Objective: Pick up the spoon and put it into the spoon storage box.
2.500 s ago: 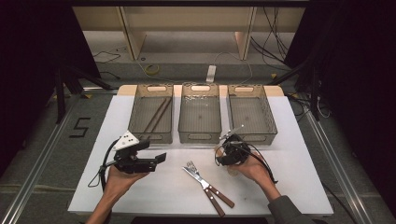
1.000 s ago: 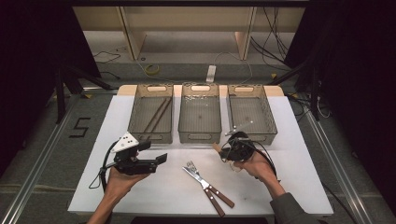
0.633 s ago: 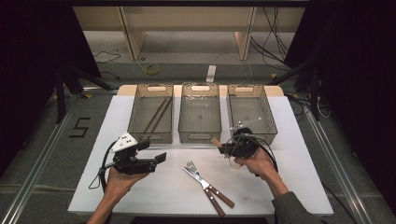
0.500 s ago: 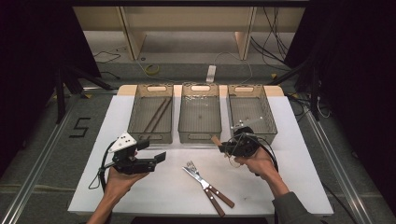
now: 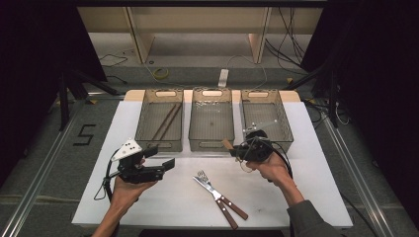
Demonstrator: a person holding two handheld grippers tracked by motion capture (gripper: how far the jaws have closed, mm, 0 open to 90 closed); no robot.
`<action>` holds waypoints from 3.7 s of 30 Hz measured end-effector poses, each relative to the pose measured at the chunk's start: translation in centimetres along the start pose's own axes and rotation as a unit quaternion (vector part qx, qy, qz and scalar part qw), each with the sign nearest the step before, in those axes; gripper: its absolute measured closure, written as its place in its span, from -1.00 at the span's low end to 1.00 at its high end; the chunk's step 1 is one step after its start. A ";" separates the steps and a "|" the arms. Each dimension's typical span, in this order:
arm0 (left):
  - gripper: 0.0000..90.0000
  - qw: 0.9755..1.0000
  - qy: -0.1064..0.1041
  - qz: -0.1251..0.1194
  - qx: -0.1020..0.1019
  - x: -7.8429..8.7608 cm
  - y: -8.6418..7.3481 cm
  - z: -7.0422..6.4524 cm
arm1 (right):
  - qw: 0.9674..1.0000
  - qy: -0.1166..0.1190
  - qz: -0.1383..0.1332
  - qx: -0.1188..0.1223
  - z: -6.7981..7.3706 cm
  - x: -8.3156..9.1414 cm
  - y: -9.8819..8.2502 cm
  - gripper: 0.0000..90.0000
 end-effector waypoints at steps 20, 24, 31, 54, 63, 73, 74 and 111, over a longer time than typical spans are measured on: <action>-0.65 1.000 0.004 -0.004 -0.013 0.5 0.1 -0.1 | 0.999 -0.025 -0.025 0.004 -0.8 -2.9 6.8 0.72; -0.65 1.000 0.003 -0.007 -0.013 0.8 0.1 -0.2 | 0.999 -0.032 -0.028 0.007 -1.1 -3.4 7.9 0.72; -0.65 1.000 0.002 -0.006 -0.014 0.9 0.1 -0.2 | 0.999 -0.046 -0.025 0.008 -1.6 -4.6 9.4 0.72; -0.65 1.000 0.002 -0.006 -0.024 1.1 0.0 -0.3 | 0.996 -0.085 -0.005 -0.003 -3.3 -7.9 10.2 0.71; -0.65 1.000 0.001 -0.007 -0.025 1.1 0.0 -0.4 | 0.995 -0.095 0.006 -0.005 -3.5 -9.2 9.7 0.71; -0.65 1.000 0.001 -0.008 -0.024 1.1 0.1 -0.4 | 0.995 -0.103 0.019 -0.003 -3.5 -10.3 8.9 0.71; -0.65 1.000 0.000 -0.008 -0.024 1.1 0.1 -0.4 | 0.994 -0.103 0.019 -0.005 -3.5 -10.3 8.9 0.70; -0.66 1.000 0.005 -0.008 -0.018 1.1 0.0 -0.2 | 0.997 -0.026 0.026 0.069 2.7 -2.0 6.0 -0.25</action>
Point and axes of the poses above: each handheld gripper's, and its own axes: x roughly backward along the jaws, y roughly out of its top, z roughly to its left, the point moved 6 cm from there along -x, roughly forward along the jaws, and after that the axes turned 13 degrees about -z, right-handed, at the moved point
